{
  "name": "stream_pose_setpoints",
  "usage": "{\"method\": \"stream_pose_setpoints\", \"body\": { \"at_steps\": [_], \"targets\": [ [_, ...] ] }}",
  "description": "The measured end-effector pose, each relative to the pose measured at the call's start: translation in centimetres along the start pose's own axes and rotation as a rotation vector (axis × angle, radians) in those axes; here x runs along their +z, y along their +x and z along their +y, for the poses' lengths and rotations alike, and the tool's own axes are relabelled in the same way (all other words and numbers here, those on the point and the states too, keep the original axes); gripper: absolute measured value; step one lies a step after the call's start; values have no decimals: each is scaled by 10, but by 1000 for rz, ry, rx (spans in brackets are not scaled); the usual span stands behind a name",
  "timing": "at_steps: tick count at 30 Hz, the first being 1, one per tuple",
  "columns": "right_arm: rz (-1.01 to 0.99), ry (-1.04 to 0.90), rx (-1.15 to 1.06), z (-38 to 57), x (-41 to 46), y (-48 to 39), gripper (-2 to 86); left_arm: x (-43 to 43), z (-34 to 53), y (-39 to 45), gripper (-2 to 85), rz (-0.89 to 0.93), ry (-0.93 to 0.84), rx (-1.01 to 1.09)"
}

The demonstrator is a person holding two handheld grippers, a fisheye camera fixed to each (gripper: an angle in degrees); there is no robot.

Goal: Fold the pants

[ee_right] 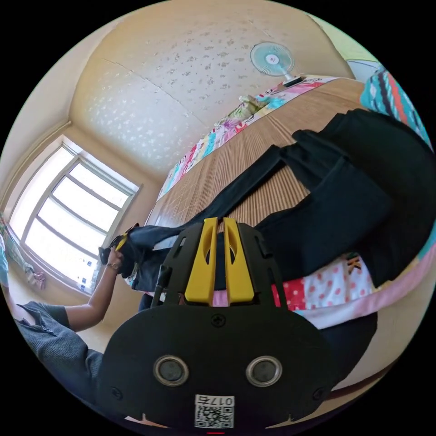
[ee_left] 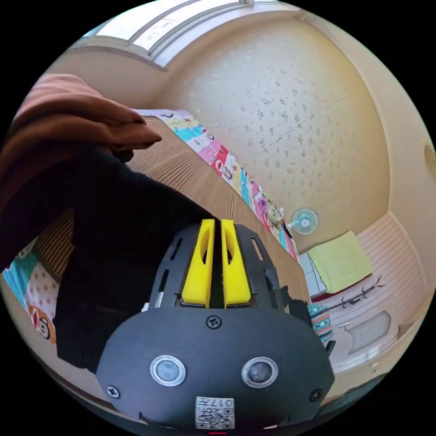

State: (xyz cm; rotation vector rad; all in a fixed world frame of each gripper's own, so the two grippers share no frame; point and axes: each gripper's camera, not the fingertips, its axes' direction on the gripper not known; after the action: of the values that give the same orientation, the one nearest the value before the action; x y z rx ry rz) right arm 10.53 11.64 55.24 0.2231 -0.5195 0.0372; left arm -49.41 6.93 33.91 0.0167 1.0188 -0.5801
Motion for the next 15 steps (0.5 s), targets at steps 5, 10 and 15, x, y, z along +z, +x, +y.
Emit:
{"method": "stream_pose_setpoints", "body": {
  "at_steps": [5,10,15],
  "targets": [
    [102,-111,-24,-36,50,-31,17,58,57,-8,86,22,-163,60],
    [270,-247,-141,-110,108,-58,9,75,107,-9,85,-55,-254,140],
    [631,-479,-467,-158,210,-89,6,76,94,-15,43,-235,-232,216]
  ]
}}
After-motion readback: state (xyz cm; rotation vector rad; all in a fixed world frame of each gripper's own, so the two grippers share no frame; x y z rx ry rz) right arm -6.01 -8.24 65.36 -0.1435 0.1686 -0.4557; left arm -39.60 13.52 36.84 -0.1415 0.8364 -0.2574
